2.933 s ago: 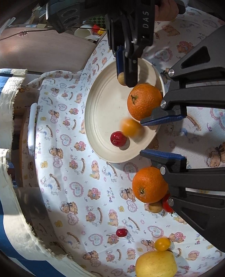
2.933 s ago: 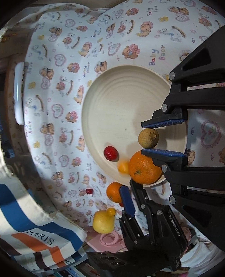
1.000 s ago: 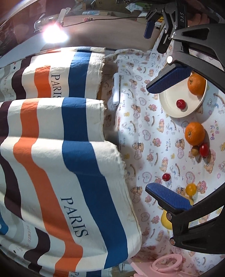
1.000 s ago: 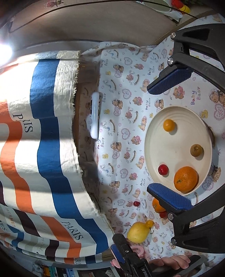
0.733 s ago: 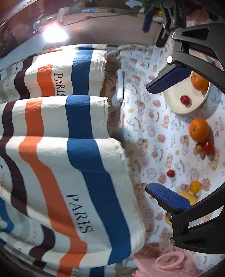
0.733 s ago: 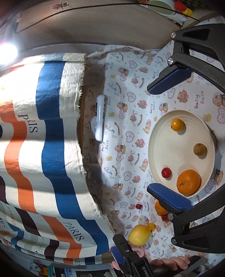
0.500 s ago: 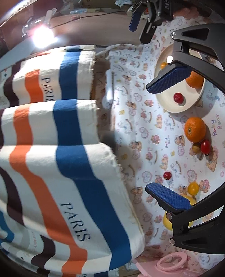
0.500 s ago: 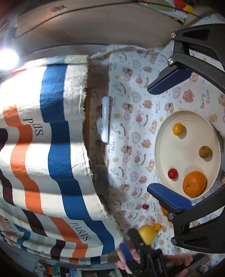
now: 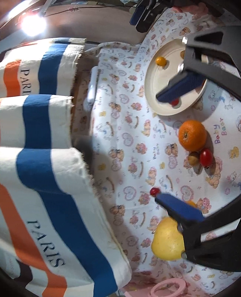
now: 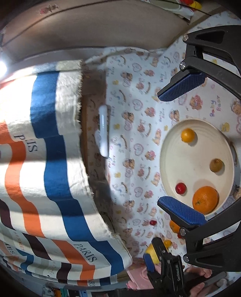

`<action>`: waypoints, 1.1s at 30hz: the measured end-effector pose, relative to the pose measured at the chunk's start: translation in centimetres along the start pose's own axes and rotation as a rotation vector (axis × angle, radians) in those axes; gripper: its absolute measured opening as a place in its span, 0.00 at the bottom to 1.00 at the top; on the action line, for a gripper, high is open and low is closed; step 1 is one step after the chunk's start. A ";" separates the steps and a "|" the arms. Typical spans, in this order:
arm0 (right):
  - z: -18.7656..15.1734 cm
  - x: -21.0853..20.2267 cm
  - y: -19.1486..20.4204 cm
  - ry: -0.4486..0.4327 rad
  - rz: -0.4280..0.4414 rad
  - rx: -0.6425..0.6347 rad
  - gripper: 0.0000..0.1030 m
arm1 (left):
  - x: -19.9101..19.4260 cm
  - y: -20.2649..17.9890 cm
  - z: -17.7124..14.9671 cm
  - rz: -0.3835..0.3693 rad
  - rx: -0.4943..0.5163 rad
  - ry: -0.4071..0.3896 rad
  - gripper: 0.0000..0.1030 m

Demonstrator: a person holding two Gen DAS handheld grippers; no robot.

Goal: Organize fruits
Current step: 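Move the open left gripper to the large tangerine on the cloth, then close the left gripper on the tangerine and lift it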

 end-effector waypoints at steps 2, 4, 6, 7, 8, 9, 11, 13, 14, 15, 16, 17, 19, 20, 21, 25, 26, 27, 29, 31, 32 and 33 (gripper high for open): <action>-0.3 0.2 0.2 0.014 0.016 0.007 0.99 | 0.9 -0.2 -0.8 0.009 0.022 0.073 0.62; -0.5 0.4 0.3 0.023 0.020 0.007 0.99 | 1.5 -0.4 -1.7 -0.023 0.012 0.127 0.50; -0.6 0.5 0.4 0.026 0.022 0.003 0.99 | 2.1 -0.6 -2.5 -0.031 0.013 0.168 0.50; -0.6 0.4 0.4 0.025 0.022 0.000 0.99 | 2.3 -0.7 -2.8 -0.030 0.024 0.185 0.50; -0.6 0.4 0.5 0.024 0.022 -0.004 0.99 | 2.4 -0.8 -3.1 -0.032 0.032 0.196 0.50; -0.6 0.3 0.7 0.022 0.023 -0.011 0.99 | 2.5 -0.9 -3.3 -0.037 0.036 0.208 0.50; -0.6 0.3 0.9 0.022 0.022 -0.022 0.99 | 2.8 -1.2 -4.0 -0.052 0.040 0.242 0.50; -0.7 0.4 1.2 0.025 0.027 -0.031 0.99 | 3.1 -1.4 -4.6 -0.050 0.053 0.272 0.50; -0.7 0.4 1.3 0.028 0.030 -0.034 0.99 | 3.4 -1.4 -4.9 -0.043 0.061 0.282 0.50; -0.7 0.5 1.4 0.031 0.033 -0.036 0.99 | 3.6 -1.4 -5.1 -0.038 0.065 0.290 0.50; -0.8 0.5 1.5 0.033 0.035 -0.037 0.99 | 3.8 -1.4 -5.3 -0.037 0.064 0.297 0.49; -0.8 0.5 1.5 0.034 0.037 -0.038 0.99 | 4.0 -1.3 -5.4 -0.045 0.053 0.312 0.47; -0.8 0.5 1.6 0.036 0.039 -0.041 0.99 | 4.1 -1.2 -5.5 -0.075 0.020 0.324 0.45; -0.8 0.5 1.6 0.036 0.039 -0.042 0.99 | 4.2 -1.1 -5.5 -0.079 0.013 0.327 0.45; -0.8 0.5 1.6 0.037 0.039 -0.042 0.99 | 4.3 -1.1 -5.5 -0.081 0.013 0.331 0.45; -0.9 0.5 1.7 0.039 0.042 -0.044 0.99 | 4.5 -1.5 -5.8 -0.072 0.048 0.342 0.47; -0.9 0.6 1.7 0.040 0.040 -0.048 0.99 | 4.6 -1.6 -5.9 -0.068 0.056 0.352 0.47; -1.0 0.6 1.8 0.043 0.037 -0.054 0.99 | 4.7 -1.6 -6.0 -0.067 0.061 0.355 0.47; -1.1 0.8 1.8 0.046 0.030 -0.062 0.99 | 4.7 -1.7 -6.1 -0.063 0.070 0.356 0.47; -1.2 0.9 1.9 0.051 0.029 -0.068 0.99 | 4.6 -1.7 -6.1 -0.057 0.075 0.353 0.46; -1.2 0.9 1.9 0.052 0.030 -0.069 0.99 | 4.4 -1.7 -6.1 -0.059 0.076 0.349 0.45; -1.3 0.9 1.9 0.054 0.034 -0.069 0.99 | 4.2 -1.8 -6.0 -0.067 0.074 0.340 0.45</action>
Point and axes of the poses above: each gripper's, at about its wrist camera, not at the fingertips, and x roughly the way its jaws point, y to its left, z to its top, the point moved 10 cm from there along x, roughly the way its jaws point, and after that the axes turned 6 degrees about -x, right-handed, at the moved point
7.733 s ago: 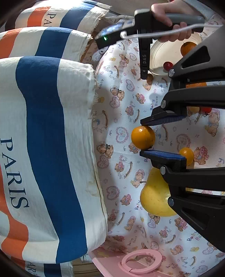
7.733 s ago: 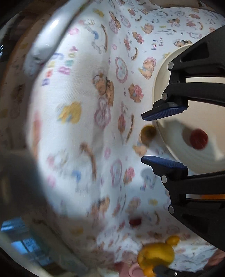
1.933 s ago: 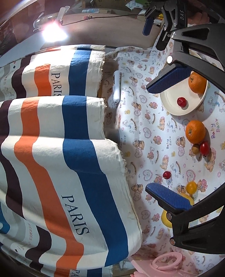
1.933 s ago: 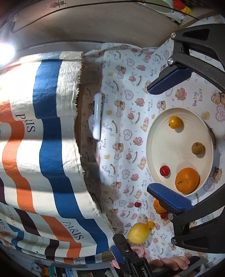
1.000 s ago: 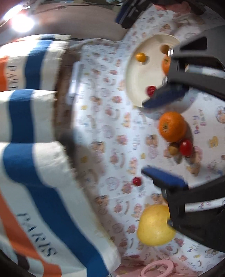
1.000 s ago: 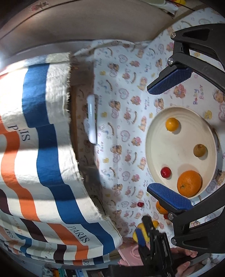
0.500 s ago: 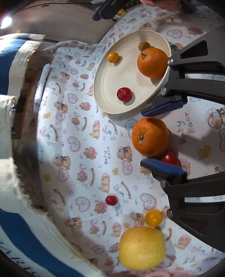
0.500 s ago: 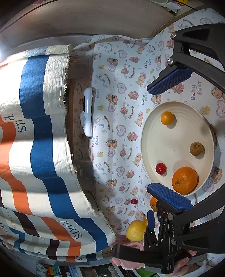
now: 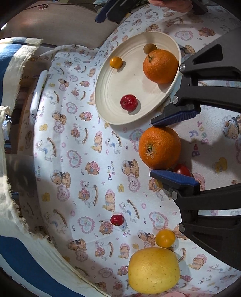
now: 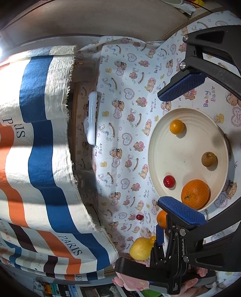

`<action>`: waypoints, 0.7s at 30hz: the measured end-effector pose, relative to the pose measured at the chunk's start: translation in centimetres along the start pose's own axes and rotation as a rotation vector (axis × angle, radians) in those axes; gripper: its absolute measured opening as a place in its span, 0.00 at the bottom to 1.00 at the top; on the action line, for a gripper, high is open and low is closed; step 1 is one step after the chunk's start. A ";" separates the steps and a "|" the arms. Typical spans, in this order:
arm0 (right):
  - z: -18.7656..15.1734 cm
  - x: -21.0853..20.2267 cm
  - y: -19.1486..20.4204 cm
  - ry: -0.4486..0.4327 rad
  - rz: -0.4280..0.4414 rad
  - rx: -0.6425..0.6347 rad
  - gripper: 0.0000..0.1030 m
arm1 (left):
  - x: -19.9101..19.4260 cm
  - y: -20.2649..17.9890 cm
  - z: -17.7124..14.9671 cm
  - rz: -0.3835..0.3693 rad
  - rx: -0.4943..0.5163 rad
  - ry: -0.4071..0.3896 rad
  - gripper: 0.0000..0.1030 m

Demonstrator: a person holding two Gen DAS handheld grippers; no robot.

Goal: Organize fruits
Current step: 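Close the left gripper on the tangerine and lift it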

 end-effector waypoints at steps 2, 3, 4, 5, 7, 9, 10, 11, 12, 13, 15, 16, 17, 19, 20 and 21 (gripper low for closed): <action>0.0 0.0 0.0 0.004 0.012 0.009 0.99 | -0.7 -0.2 0.3 0.012 0.020 -0.029 0.45; 0.0 0.0 0.0 0.005 0.013 0.013 0.99 | -1.0 -0.3 0.4 0.029 0.038 -0.038 0.45; 0.0 0.0 -0.1 0.004 0.012 0.015 0.99 | -1.3 -0.3 0.6 0.041 0.050 -0.047 0.45; 0.0 0.0 -0.2 0.004 0.011 0.017 0.99 | -1.8 -0.2 1.0 0.048 0.047 -0.060 0.45; 0.1 0.0 -0.3 0.005 0.012 0.023 0.99 | -2.9 0.4 1.7 0.041 0.018 -0.081 0.45; 0.1 0.0 -0.3 0.007 0.019 0.031 0.99 | -4.2 1.4 2.5 0.044 -0.019 -0.104 0.45; 0.0 0.0 -0.3 0.008 0.022 0.034 0.99 | -4.8 2.1 2.9 0.055 -0.038 -0.116 0.45; 0.0 0.0 -0.3 0.009 0.022 0.033 0.99 | -5.4 2.8 3.2 0.065 -0.057 -0.128 0.45; 0.0 0.0 -0.3 0.009 0.018 0.031 0.99 | -5.7 3.4 3.4 0.071 -0.074 -0.132 0.45; 0.0 0.1 -0.4 0.010 0.014 0.029 0.99 | -6.0 4.1 3.5 0.076 -0.093 -0.133 0.45; -0.1 0.2 -0.4 0.013 0.012 0.028 0.99 | -5.8 5.1 3.4 0.089 -0.125 -0.119 0.45; -0.1 0.2 -0.4 0.015 0.013 0.028 0.99 | -5.6 5.5 3.2 0.099 -0.134 -0.103 0.45; -0.1 0.2 -0.4 0.014 0.011 0.027 0.99 | -5.2 5.9 3.0 0.109 -0.146 -0.084 0.45; -0.1 0.2 -0.4 0.013 0.013 0.026 0.99 | -4.5 6.4 2.6 0.111 -0.168 -0.054 0.45; -0.1 0.2 -0.3 0.011 0.014 0.026 0.99 | -4.4 6.5 2.5 0.106 -0.178 -0.052 0.45; 0.0 0.1 -0.3 0.007 0.016 0.024 0.99 | -4.6 6.7 2.5 0.103 -0.188 -0.058 0.45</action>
Point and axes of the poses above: each gripper's, at about its wrist camera, not at the fingertips, and x roughly the way its jaws point, y to its left, z to its top, the point moved 10 cm from there along x, roughly the way its jaws point, and after that the axes turned 6 degrees about -x, right-handed, at the moved point
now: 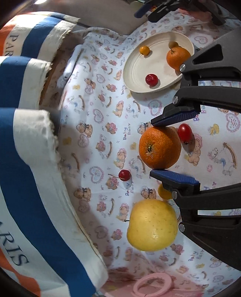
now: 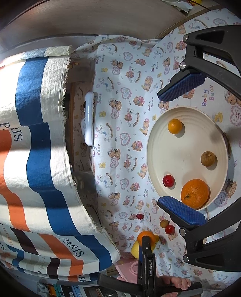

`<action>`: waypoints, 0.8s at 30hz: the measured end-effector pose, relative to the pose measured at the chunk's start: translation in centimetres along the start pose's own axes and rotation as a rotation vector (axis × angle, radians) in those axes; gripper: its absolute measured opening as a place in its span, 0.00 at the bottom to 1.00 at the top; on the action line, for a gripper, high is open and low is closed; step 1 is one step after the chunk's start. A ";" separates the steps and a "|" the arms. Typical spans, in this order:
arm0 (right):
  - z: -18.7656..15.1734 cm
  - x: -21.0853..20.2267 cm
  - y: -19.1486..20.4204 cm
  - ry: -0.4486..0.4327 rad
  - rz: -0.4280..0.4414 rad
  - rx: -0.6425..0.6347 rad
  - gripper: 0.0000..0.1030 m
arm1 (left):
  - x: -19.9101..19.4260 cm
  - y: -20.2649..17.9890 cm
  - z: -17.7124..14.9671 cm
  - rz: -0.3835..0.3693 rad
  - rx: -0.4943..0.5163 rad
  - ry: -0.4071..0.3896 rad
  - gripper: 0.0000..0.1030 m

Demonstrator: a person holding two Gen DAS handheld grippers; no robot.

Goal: Organize fruits
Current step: 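Close the left gripper on the tangerine and lift it, then grasp a second small brown fruit with the right gripper while the left gripper holds the tangerine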

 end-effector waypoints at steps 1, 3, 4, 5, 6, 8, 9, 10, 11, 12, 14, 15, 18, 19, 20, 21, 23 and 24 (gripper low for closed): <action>0.1 -0.1 0.1 -0.003 0.004 -0.008 0.99 | -0.3 0.2 0.2 0.001 -0.005 -0.010 0.45; 0.2 -0.1 0.6 0.012 0.038 -0.021 0.99 | -1.3 0.6 0.8 0.005 -0.011 -0.048 0.45; 0.4 -0.2 1.1 0.016 0.068 -0.022 0.99 | -1.9 0.7 1.2 0.003 -0.016 -0.067 0.45; 0.7 -0.4 1.5 0.019 0.086 -0.019 0.99 | -2.5 0.9 1.5 0.001 -0.022 -0.085 0.45; 0.9 -0.4 2.0 0.023 0.102 -0.014 0.99 | -2.8 1.1 1.8 0.000 -0.026 -0.095 0.45; 1.3 -0.2 3.1 0.044 0.126 -0.020 0.99 | -3.4 1.5 2.2 0.001 -0.035 -0.109 0.45; 1.4 0.1 3.7 0.059 0.133 -0.030 0.99 | -3.4 1.7 2.4 0.004 -0.039 -0.111 0.45; 1.6 0.5 4.5 0.082 0.142 -0.050 0.98 | -3.5 1.8 2.4 0.006 -0.044 -0.110 0.45; 1.8 0.8 5.3 0.100 0.155 -0.063 0.95 | -3.5 2.0 2.5 0.007 -0.048 -0.108 0.45; 2.0 1.3 6.2 0.128 0.176 -0.071 0.94 | -3.4 2.1 2.5 0.007 -0.053 -0.106 0.45; 2.5 1.9 7.9 0.168 0.224 -0.067 0.90 | -3.4 2.4 2.6 0.008 -0.061 -0.108 0.45; 2.8 2.2 8.7 0.180 0.250 -0.063 0.89 | -3.5 2.6 2.7 0.014 -0.065 -0.114 0.45; 3.5 3.4 11.5 0.226 0.316 -0.066 0.84 | -3.8 3.3 3.0 0.037 -0.077 -0.134 0.45; 3.8 4.0 12.7 0.242 0.339 -0.075 0.81 | -3.9 3.6 3.1 0.039 -0.084 -0.139 0.45; 3.9 4.5 13.8 0.260 0.355 -0.087 0.77 | -4.0 3.9 3.3 0.037 -0.093 -0.142 0.45; 4.0 4.9 14.5 0.272 0.363 -0.095 0.76 | -4.1 4.0 3.3 0.035 -0.101 -0.144 0.45; 3.7 6.3 16.5 0.320 0.386 -0.126 0.73 | -4.2 4.4 3.5 0.035 -0.116 -0.149 0.45; 3.5 6.8 17.0 0.336 0.391 -0.136 0.71 | -4.3 4.6 3.6 0.039 -0.120 -0.150 0.45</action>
Point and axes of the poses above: each gripper's, at about its wrist camera, not at the fingertips, and x roughly the way its jaws point, y to its left, z to its top, the point moved 10 cm from there along x, roughly the way its jaws point, and after that the axes turned 6 degrees about -x, right-handed, at the moved point
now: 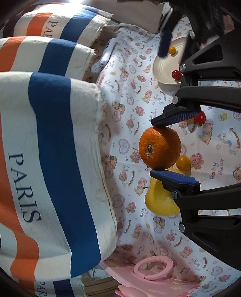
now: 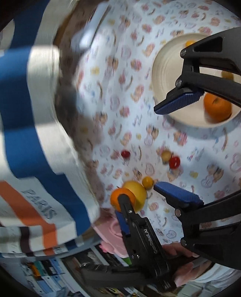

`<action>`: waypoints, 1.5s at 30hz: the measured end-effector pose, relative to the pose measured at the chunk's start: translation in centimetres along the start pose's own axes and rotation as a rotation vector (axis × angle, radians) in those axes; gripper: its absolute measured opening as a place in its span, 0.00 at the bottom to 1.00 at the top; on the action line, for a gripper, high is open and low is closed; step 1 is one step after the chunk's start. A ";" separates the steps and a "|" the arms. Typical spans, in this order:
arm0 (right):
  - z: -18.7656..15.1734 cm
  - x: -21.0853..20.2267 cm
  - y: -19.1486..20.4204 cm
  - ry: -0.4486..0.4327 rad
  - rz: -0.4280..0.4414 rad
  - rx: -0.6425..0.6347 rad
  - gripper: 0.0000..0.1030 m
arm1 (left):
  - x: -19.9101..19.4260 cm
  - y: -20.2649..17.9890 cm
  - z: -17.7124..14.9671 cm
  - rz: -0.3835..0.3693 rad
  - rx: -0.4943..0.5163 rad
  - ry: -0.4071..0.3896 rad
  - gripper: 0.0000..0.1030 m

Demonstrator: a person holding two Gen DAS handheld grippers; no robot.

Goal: Organize fruits
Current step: 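Grasp a second small brown fruit with the right gripper while the left gripper holds the tangerine, then lower the tangerine onto the white plate with the left gripper while the right carries the brown fruit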

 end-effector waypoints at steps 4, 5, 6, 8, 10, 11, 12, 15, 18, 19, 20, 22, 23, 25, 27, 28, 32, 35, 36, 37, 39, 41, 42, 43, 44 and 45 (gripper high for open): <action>-0.3 3.4 0.9 0.087 0.000 -0.017 0.64 | 0.2 0.6 0.2 0.018 -0.006 -0.001 0.45; -0.5 4.1 1.0 0.101 0.000 -0.011 0.64 | 0.3 0.7 0.2 0.020 -0.009 0.003 0.45; -0.6 4.7 0.9 0.114 0.000 -0.003 0.63 | 0.4 0.9 0.1 0.022 -0.013 0.006 0.45; -1.2 5.9 0.9 0.148 0.015 0.028 0.54 | 0.7 1.1 0.1 0.024 -0.025 0.015 0.45; -1.6 7.0 0.8 0.179 0.032 0.056 0.49 | 0.9 1.3 0.0 0.024 -0.035 0.022 0.45; -1.8 7.5 0.8 0.190 0.032 0.064 0.49 | 0.9 1.4 0.0 0.024 -0.038 0.025 0.45; -1.8 7.8 0.7 0.197 0.027 0.064 0.49 | 0.9 1.4 -0.1 0.023 -0.039 0.027 0.45; -2.2 8.9 0.8 0.220 0.016 0.054 0.44 | 0.9 1.2 -0.1 0.016 -0.036 0.030 0.45; -2.8 9.6 1.1 0.240 0.023 0.063 0.43 | 0.8 0.8 -0.1 0.012 -0.027 0.031 0.45; -3.0 9.8 1.1 0.245 0.021 0.062 0.43 | 0.8 0.8 -0.2 0.013 -0.024 0.031 0.45; -3.1 9.9 1.2 0.246 0.017 0.060 0.43 | 0.8 0.8 -0.2 0.014 -0.023 0.031 0.45; -3.4 10.2 1.4 0.251 0.015 0.058 0.42 | 0.8 0.8 -0.2 0.014 -0.025 0.034 0.45; -3.5 10.4 1.4 0.254 0.014 0.061 0.41 | 0.9 0.8 -0.2 0.015 -0.026 0.036 0.45; -3.8 10.7 1.4 0.264 0.017 0.073 0.38 | 0.9 0.9 -0.2 0.016 -0.028 0.037 0.45; -4.0 10.9 1.4 0.272 0.021 0.084 0.36 | 0.9 0.9 -0.2 0.020 -0.027 0.035 0.45; -4.1 11.0 1.3 0.272 0.020 0.089 0.35 | 0.9 0.9 -0.2 0.022 -0.026 0.035 0.45; -4.2 10.9 1.0 0.268 -0.003 0.088 0.25 | 1.0 0.8 -0.2 0.022 -0.020 0.036 0.45; -3.9 10.1 0.8 0.248 -0.023 0.075 0.25 | 1.0 0.8 -0.3 0.022 -0.015 0.037 0.45; -3.8 9.8 0.7 0.236 -0.026 0.074 0.25 | 1.1 0.8 -0.3 0.022 -0.014 0.038 0.45; -3.7 9.4 0.6 0.224 -0.025 0.076 0.25 | 1.0 0.8 -0.3 0.021 -0.013 0.037 0.45; -3.4 8.6 0.3 0.204 -0.023 0.085 0.25 | 1.0 0.7 -0.3 0.017 -0.012 0.034 0.45; -3.2 7.5 -0.1 0.183 -0.016 0.100 0.25 | 0.8 0.6 -0.3 0.010 -0.010 0.028 0.45; -3.2 7.1 -0.3 0.176 -0.012 0.103 0.25 | 0.8 0.5 -0.3 0.001 -0.013 0.032 0.45; -3.1 6.6 -0.5 0.169 -0.009 0.104 0.25 | 0.8 0.4 -0.4 -0.012 -0.020 0.043 0.45; -3.0 5.9 -0.8 0.157 -0.013 0.104 0.25 | 0.9 0.4 -0.5 -0.026 -0.028 0.050 0.45; -2.9 5.4 -0.8 0.149 -0.017 0.102 0.25 | 0.9 0.3 -0.6 -0.033 -0.031 0.052 0.45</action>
Point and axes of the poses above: each gripper's, at about its wrist camera, not at the fingertips, and x roughly the way its jaws point, y to its left, z to its top, the point moved 10 cm from there along x, roughly the way its jaws point, and after that the axes turned 6 degrees about -x, right-handed, at the moved point
